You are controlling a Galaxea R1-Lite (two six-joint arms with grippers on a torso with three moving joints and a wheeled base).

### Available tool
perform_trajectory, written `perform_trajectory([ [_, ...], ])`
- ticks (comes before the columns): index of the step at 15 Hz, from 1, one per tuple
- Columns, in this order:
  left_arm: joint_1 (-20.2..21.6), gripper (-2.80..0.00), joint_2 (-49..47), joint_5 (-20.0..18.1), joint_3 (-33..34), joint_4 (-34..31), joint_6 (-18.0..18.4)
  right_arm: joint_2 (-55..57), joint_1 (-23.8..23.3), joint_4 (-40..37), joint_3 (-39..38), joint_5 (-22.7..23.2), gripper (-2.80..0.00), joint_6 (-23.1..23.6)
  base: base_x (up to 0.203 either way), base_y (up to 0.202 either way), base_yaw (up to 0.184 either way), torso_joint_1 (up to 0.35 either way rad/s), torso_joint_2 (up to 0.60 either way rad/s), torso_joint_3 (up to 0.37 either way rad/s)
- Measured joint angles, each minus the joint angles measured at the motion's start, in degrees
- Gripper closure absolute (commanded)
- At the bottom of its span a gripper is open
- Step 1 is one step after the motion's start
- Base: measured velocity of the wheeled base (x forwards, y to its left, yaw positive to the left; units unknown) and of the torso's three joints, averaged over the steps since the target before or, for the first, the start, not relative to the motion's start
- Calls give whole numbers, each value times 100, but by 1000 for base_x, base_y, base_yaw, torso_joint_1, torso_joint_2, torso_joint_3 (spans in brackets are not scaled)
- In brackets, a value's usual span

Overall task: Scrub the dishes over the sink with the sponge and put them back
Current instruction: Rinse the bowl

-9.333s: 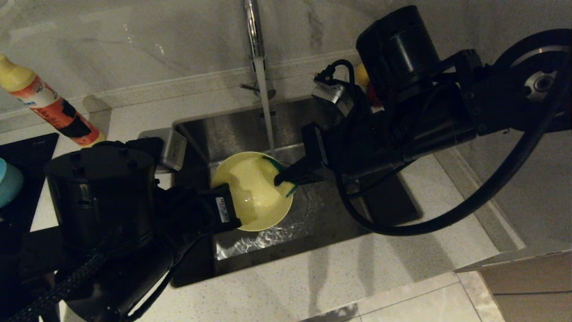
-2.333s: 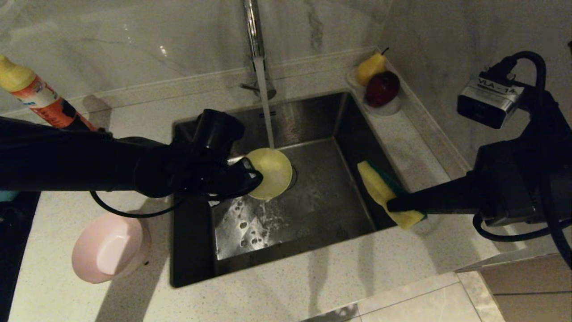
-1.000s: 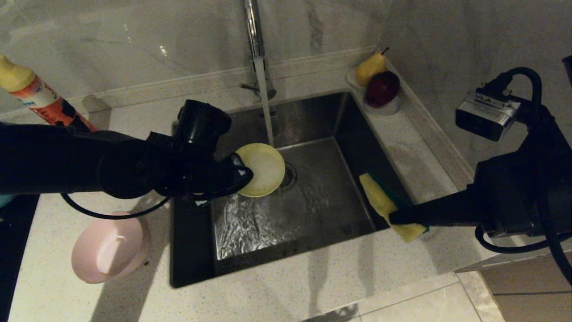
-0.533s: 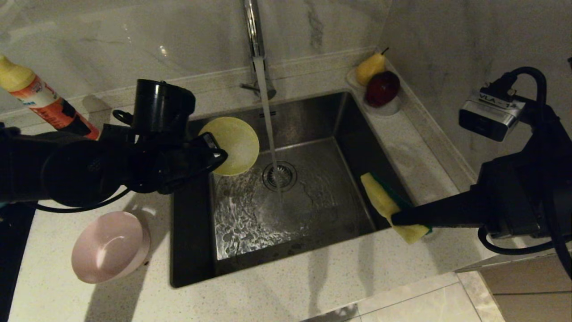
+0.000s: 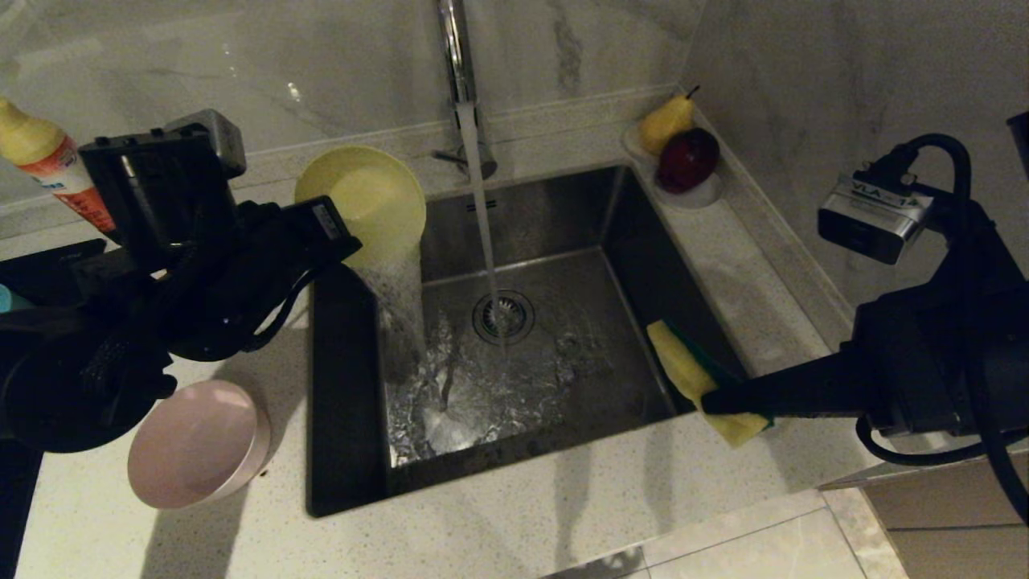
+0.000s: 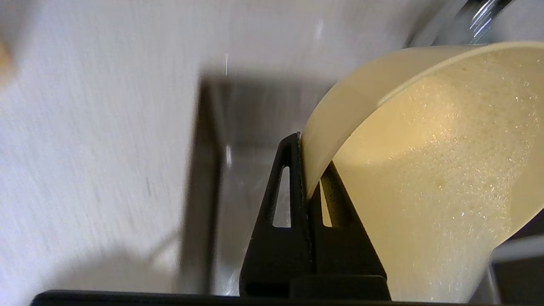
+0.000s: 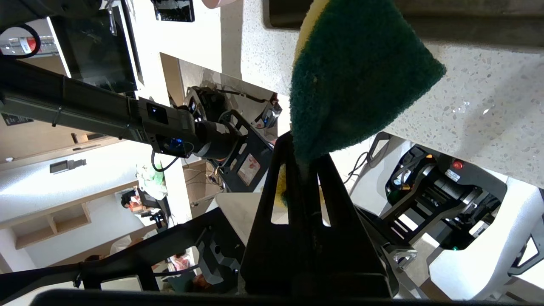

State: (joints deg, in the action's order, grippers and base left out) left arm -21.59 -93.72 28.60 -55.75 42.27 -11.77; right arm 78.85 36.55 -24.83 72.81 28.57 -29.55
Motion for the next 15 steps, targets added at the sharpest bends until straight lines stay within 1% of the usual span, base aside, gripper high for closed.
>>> perform_trajectory([
  [2,10,0,38,-10,155,833,566,0,0,0,-7,0,0,0,0,0,0,0,0,0],
  [3,12,0,53,-21,194,1195,797,0,0,0,-10,0,0,0,0,0,0,0,0,0],
  [4,14,0,62,-33,208,1428,947,-8,0,0,-10,-7,0,0,0,0,0,0,0,0],
  [5,14,0,73,-94,217,1737,1192,-11,0,0,-10,-7,0,0,0,0,0,0,0,0],
  [7,14,0,91,-404,239,2348,1632,-11,2,0,-5,-15,0,9,0,0,0,0,0,0],
  [10,14,0,142,-793,320,2751,1766,1,7,0,17,-10,0,9,0,0,0,0,0,0],
  [11,14,0,182,-986,328,2860,1776,12,7,2,6,-11,0,9,0,0,0,0,0,0],
  [12,14,0,223,-1103,332,2905,1780,23,7,2,4,-9,0,9,0,0,0,0,0,0],
  [13,14,0,251,-1137,335,2912,1780,31,9,0,0,-9,0,9,0,0,0,0,0,0],
  [15,14,0,372,-1462,353,2989,1802,49,9,2,0,-11,0,7,0,0,0,0,0,0],
])
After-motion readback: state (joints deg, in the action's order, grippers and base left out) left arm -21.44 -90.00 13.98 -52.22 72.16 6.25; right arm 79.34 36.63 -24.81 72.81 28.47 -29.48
